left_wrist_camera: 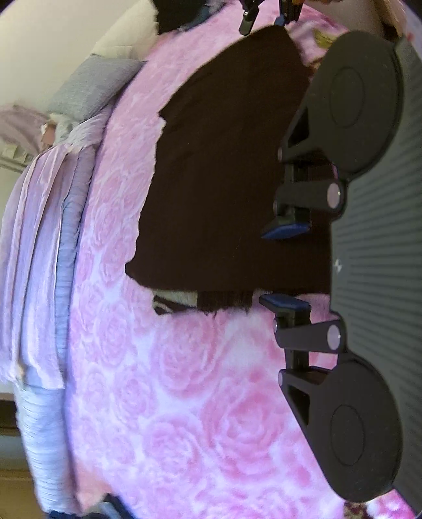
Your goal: Fold large clothes
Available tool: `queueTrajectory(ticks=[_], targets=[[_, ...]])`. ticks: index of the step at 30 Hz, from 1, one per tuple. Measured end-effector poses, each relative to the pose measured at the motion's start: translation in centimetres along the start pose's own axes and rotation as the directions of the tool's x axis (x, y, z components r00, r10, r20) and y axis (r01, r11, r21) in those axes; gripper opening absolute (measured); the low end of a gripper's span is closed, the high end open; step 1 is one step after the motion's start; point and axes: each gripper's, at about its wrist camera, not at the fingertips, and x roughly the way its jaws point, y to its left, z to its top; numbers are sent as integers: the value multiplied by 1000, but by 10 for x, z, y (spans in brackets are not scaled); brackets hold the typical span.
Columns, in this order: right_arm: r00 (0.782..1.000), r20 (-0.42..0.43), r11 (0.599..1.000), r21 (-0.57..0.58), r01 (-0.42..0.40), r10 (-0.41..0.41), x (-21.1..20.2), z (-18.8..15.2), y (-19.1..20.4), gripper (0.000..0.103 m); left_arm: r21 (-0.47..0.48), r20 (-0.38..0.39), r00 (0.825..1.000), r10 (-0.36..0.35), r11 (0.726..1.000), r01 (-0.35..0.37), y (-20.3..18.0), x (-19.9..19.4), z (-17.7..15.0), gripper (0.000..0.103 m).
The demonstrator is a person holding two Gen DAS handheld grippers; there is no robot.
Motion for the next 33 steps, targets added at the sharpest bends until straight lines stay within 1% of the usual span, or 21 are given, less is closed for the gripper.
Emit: queueTrajectory(ticks=[1, 3, 4, 6, 8, 10, 11, 14, 17, 19, 21, 22, 23, 24, 25, 26, 28, 29, 30, 32, 33], targets=[[1000, -13, 1000, -10, -28, 28, 5, 8, 1, 78, -24, -2, 1000, -14, 1000, 13, 7, 0, 1, 32], [998, -53, 997, -63, -36, 33, 22, 21, 12, 81, -62, -4, 1000, -26, 998, 26, 19, -1, 3, 30], [995, -95, 993, -106, -45, 35, 33, 26, 17, 82, -76, -2, 1000, -30, 997, 29, 24, -1, 5, 30], [986, -168, 986, -163, -19, -9, 55, 31, 20, 82, -107, -2, 999, -36, 994, 36, 35, -1, 7, 30], [976, -219, 983, -182, -28, -12, 68, 33, 18, 81, -140, -1, 998, -56, 989, 56, 45, -3, 7, 30], [968, -252, 981, -184, -53, 5, 71, 35, 18, 69, -158, 1, 999, -53, 986, 53, 53, -4, 7, 30], [961, -276, 980, -191, -60, 5, 72, 34, 18, 48, -163, -1, 999, -46, 986, 45, 56, -3, 7, 30], [955, -296, 986, -156, -66, 17, 76, 32, 14, 40, -192, -12, 999, -37, 981, 33, 68, 1, 5, 30], [953, -304, 990, -138, -42, -1, 78, 35, 16, 24, -211, -25, 999, -29, 977, 24, 77, 5, 3, 30], [950, -302, 980, -195, 26, -85, 82, 40, 37, 19, -218, -29, 999, -24, 976, 17, 82, 4, 2, 30], [931, -279, 946, -287, 153, -235, 89, 41, 74, 16, -223, -26, 999, -20, 975, 14, 86, 2, 0, 30], [915, -248, 910, -350, 221, -318, 90, 35, 97, 16, -227, -23, 1000, -16, 974, 10, 88, 1, -2, 30], [895, -191, 849, -442, 288, -403, 89, 25, 126, 16, -231, -20, 1000, -14, 973, 9, 90, -1, -3, 30], [883, -137, 795, -513, 324, -448, 90, 14, 153, 16, -239, -17, 1000, -15, 971, 11, 92, -2, -4, 30], [873, -72, 722, -598, 349, -482, 90, -2, 182, 16, -250, -14, 1000, -19, 968, 15, 95, -3, -6, 30], [864, 16, 622, -687, 376, -504, 90, -24, 212, 16, -256, -12, 1000, -23, 967, 20, 96, -5, -8, 30], [862, 137, 458, -800, 387, -489, 96, -72, 264, 16, -268, -11, 1000, -29, 963, 25, 100, -7, -12, 30], [864, 175, 367, -852, 374, -473, 102, -104, 285, 16, -273, -11, 999, -31, 962, 27, 101, -9, -14, 30], [870, 195, 296, -888, 353, -453, 108, -134, 299, 16, -279, -10, 999, -35, 960, 31, 102, -11, -16, 30], [875, 206, 172, -936, 306, -438, 131, -196, 311, 16, -292, -9, 999, -35, 956, 31, 106, -15, -19, 30], [873, 202, 126, -951, 284, -443, 146, -226, 309, 17, -300, -8, 999, -35, 954, 31, 108, -17, -21, 30]])
